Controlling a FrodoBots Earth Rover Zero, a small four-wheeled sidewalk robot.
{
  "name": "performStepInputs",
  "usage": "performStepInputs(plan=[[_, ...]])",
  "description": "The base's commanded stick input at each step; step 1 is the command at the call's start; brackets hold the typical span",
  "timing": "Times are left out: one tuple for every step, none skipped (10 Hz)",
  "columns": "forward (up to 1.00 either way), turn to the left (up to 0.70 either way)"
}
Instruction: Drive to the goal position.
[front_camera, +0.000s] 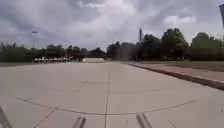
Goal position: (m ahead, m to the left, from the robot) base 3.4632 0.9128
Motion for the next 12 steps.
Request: performStepInputs(plan=[[1.0, 0.0], [1.0, 0.0], [1.0, 0.0], [1.0, 0.0], [1.0, 0.0], [1.0, 0.0], [1.0, 0.0], [1.0, 0.0], [1.0, 0.0], [1.0, 0.0], [1.0, 0.0], [1.0, 0.0]])
